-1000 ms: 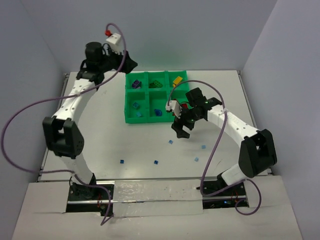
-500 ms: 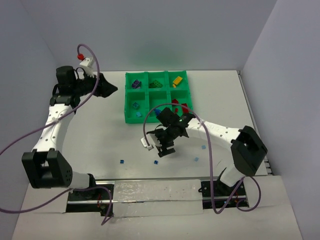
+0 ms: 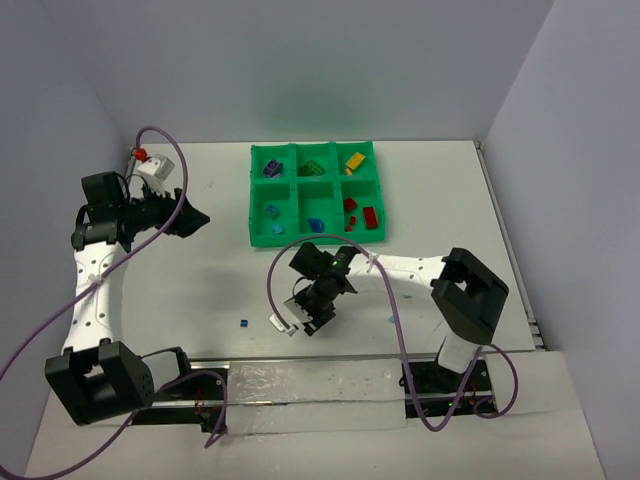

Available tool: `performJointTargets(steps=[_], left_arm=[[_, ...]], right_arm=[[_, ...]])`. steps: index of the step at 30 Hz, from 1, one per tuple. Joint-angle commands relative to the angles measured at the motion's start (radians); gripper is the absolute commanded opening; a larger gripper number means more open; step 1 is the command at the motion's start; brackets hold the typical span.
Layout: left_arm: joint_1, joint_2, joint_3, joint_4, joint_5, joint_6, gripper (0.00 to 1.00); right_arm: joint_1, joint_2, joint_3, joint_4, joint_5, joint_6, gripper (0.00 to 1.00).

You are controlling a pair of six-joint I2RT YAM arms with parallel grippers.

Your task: Sort the legos into containers by color

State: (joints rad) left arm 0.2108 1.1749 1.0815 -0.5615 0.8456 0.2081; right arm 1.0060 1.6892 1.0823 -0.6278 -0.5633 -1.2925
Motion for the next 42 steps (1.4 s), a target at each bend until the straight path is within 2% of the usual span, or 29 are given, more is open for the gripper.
performJointTargets(steps=[1,12,29,36,42], left_arm=[[0.018,-0.042,-0.009,-0.074,0.043,0.092,0.75],[0.022,-0.04,-0.016,-0.073,0.043,0.101,0.75],[0.022,-0.012,0.008,-0.083,0.026,0.114,0.75],[0.022,0.003,0.017,-0.074,0.028,0.118,0.75],[0.022,0.008,0.004,-0.075,0.026,0.167,0.75]], right_arm=[[0.023,0.019,-0.025,0.011,0.016,-0.065,0.54],[0.038,0.054,-0.045,-0.003,0.049,-0.141,0.52],[0.039,0.078,-0.087,-0.018,0.074,-0.218,0.31],[0.024,0.052,-0.079,-0.015,0.078,-0.172,0.25],[-0.058,0.002,0.032,-0.004,0.036,-0.05,0.22]])
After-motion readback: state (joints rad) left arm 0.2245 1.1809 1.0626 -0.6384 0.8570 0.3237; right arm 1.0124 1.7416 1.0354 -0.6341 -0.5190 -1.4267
